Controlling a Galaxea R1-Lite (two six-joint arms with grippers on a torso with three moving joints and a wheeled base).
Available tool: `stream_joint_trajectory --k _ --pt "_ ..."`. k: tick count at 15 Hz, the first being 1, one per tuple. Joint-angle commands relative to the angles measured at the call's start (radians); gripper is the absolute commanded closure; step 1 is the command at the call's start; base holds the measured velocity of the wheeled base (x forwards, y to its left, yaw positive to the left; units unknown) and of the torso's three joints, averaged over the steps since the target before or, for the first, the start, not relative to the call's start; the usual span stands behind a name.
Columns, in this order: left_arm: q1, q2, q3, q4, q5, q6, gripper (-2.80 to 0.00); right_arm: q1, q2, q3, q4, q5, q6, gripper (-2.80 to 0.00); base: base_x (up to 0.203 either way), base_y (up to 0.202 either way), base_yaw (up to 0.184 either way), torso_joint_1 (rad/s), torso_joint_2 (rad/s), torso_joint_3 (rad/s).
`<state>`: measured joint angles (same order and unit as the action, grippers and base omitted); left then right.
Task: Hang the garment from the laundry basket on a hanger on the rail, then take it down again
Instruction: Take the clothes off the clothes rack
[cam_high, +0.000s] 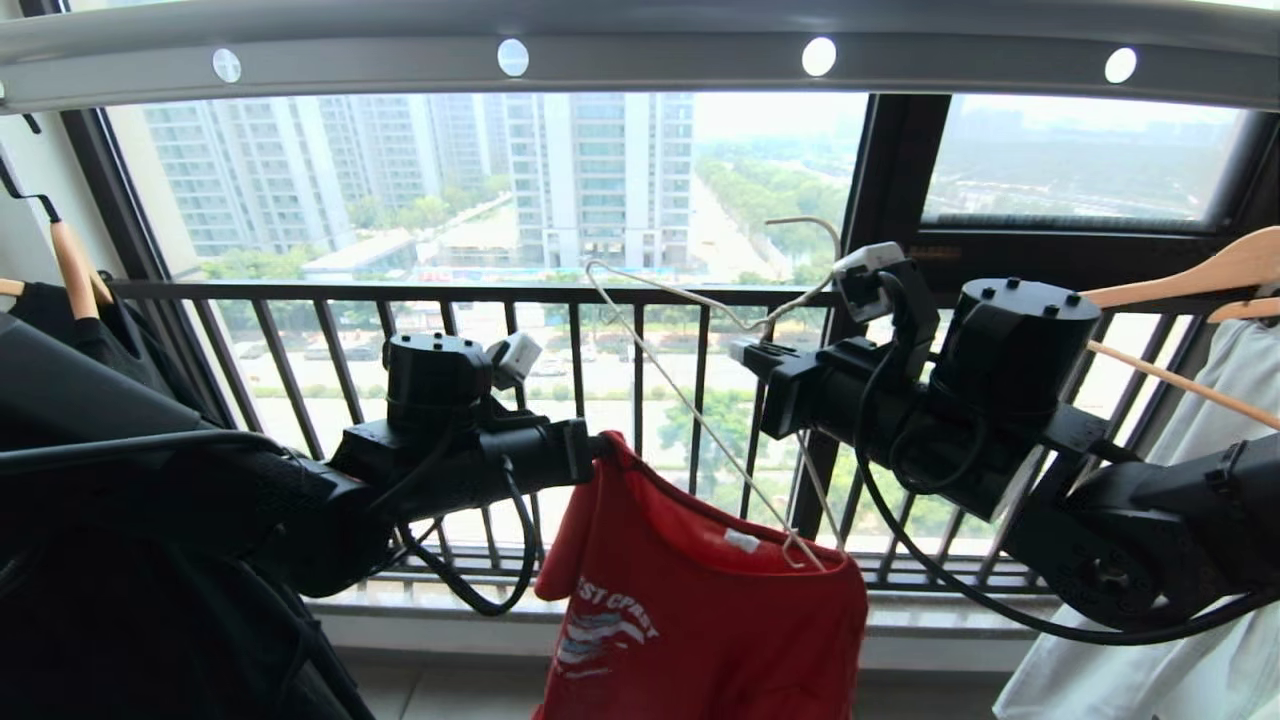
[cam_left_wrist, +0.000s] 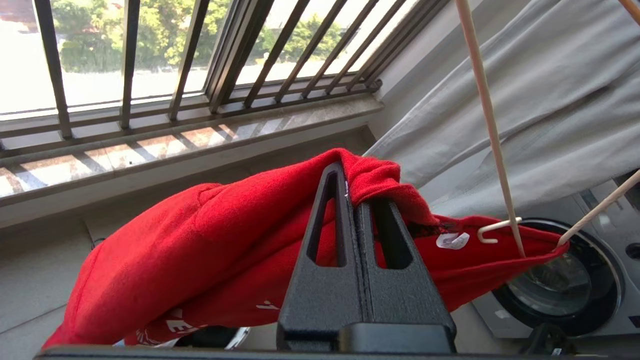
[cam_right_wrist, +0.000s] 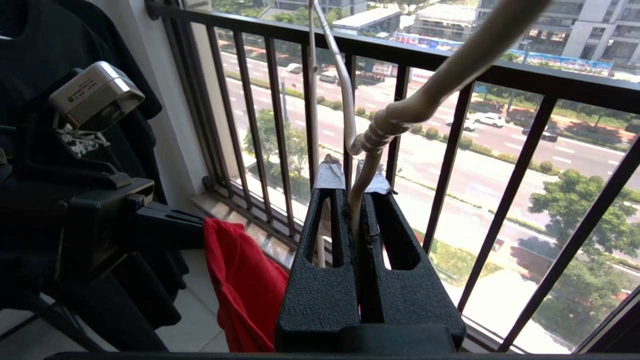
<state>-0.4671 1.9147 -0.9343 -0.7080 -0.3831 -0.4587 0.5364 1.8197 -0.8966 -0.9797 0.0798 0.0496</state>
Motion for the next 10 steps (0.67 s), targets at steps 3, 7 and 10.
stream_joint_trajectory --k 3,7,10 --pt "-0.089 -0.006 0.038 0.002 0.029 0.029 0.0 0.001 0.06 -0.018 -0.105 -0.032 -0.001 0.0 0.0 0.0 0.0 0.0 0.0 0.0" --pt "-0.14 0.009 0.069 0.004 0.038 0.052 0.0 0.001 0.097 -0.032 -0.201 -0.063 -0.002 0.0 0.0 0.0 0.0 0.0 0.0 0.0" --pt "-0.14 0.032 0.068 0.002 0.039 0.055 0.0 -0.001 0.098 -0.032 -0.193 -0.069 -0.003 0.0 0.0 0.0 0.0 0.0 0.0 0.0"
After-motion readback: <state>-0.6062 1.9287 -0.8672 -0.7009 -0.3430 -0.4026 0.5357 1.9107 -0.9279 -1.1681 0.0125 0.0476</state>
